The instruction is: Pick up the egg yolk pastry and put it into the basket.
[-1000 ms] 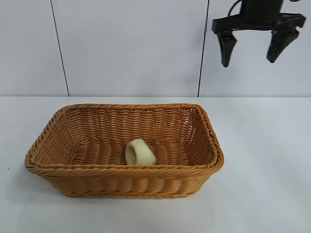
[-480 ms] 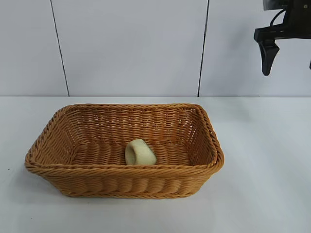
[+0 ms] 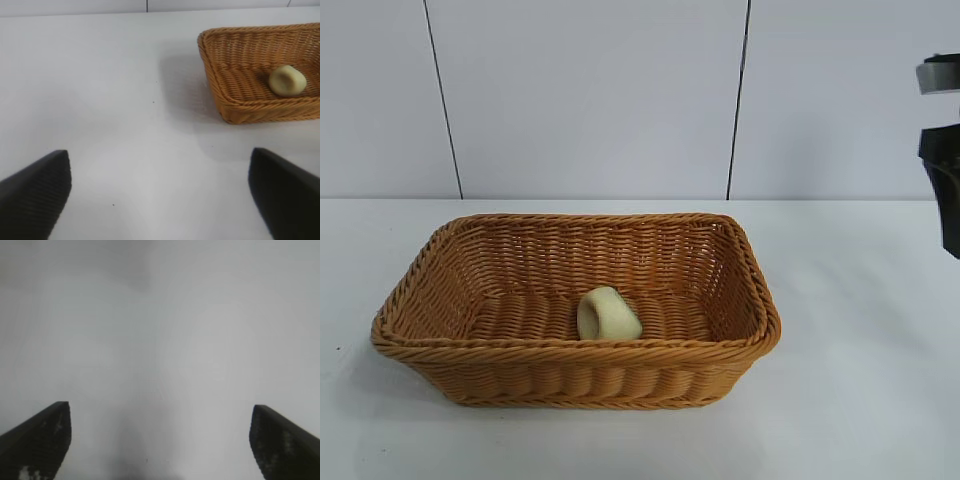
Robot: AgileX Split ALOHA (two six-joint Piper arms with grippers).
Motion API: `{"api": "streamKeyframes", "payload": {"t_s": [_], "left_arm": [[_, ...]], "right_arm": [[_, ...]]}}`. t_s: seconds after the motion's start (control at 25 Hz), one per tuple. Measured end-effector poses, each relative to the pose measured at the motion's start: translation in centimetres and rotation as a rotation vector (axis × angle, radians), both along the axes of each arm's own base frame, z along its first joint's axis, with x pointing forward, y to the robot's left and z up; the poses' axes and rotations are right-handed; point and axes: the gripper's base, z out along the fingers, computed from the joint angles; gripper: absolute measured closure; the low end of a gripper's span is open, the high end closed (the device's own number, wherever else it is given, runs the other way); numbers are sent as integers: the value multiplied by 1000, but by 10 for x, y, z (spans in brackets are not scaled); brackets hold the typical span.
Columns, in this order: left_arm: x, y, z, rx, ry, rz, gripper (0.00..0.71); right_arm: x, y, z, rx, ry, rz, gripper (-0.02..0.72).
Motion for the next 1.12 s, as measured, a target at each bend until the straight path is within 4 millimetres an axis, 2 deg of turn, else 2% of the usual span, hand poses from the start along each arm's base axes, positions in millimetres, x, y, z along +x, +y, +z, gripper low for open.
{"api": "streamKeyframes", "payload": {"t_s": [0.2, 0.36, 0.8, 1.0, 1.12], "left_arm": [[0, 0, 0, 1, 0, 0, 18], [0, 0, 0, 1, 0, 0, 18], [0, 0, 0, 1, 0, 0, 18], [0, 0, 0, 1, 0, 0, 18], [0, 0, 0, 1, 0, 0, 18]], "right_arm": [[-53, 1, -4, 29, -110, -6, 8], [-87, 1, -1, 56, -290, -10, 8], [-160, 0, 39, 77, -874, 11, 8], [-196, -2, 45, 83, -1105, 17, 8], [-208, -2, 45, 85, -1183, 20, 8]]}}
